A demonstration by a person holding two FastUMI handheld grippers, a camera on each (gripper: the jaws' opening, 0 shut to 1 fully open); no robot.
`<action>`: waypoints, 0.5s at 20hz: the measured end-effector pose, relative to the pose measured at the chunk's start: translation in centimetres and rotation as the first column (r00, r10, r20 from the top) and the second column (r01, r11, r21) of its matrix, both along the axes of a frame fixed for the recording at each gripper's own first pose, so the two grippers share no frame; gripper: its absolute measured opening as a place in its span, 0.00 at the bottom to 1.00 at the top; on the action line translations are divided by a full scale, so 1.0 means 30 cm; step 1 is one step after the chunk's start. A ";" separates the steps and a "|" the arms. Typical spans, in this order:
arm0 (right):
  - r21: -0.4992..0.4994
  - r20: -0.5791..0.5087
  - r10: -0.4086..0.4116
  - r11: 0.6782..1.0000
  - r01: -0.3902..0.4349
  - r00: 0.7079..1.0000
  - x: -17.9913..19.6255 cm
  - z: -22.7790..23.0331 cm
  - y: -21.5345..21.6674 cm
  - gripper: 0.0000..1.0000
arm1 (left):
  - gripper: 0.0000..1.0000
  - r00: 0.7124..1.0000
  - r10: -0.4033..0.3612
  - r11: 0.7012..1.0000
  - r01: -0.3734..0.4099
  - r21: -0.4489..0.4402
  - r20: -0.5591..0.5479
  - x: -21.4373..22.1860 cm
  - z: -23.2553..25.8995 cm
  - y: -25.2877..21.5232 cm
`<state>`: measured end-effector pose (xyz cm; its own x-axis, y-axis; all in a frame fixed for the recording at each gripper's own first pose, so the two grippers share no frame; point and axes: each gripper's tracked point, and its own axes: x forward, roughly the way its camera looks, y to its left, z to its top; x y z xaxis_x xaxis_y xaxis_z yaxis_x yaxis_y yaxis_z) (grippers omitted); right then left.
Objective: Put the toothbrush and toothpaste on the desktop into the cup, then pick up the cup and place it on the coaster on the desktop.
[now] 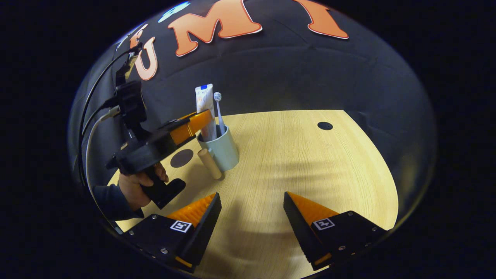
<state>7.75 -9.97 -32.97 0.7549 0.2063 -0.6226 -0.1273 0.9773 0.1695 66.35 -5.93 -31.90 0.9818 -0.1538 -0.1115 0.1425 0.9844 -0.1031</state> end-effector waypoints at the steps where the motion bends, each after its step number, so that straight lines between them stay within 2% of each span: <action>1: 0.001 0.002 -0.001 1.000 0.001 1.000 0.003 0.003 0.000 0.98 | 0.06 1.000 -0.003 1.000 0.003 0.004 -0.009 0.000 -0.016 -0.005; 4: 0.003 0.016 0.005 1.000 -0.005 1.000 0.007 0.018 0.005 0.98 | 0.20 0.999 -0.027 0.999 0.027 0.016 -0.021 -0.040 -0.011 -0.002; 8: 0.000 0.031 -0.001 1.000 0.001 1.000 0.031 0.039 0.005 0.98 | 0.74 1.000 -0.022 1.000 0.022 0.016 -0.008 -0.100 0.044 0.058; 10: -0.003 0.033 -0.003 1.000 0.004 0.999 0.031 0.046 0.004 0.98 | 0.80 1.000 -0.027 0.999 0.027 0.022 -0.015 -0.133 0.064 0.087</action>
<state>8.68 -9.86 -31.59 0.7758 0.2017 -0.5979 -0.1293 0.9783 0.1622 62.37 -3.32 -29.99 0.9756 -0.1774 -0.1293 0.1677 0.9823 -0.0830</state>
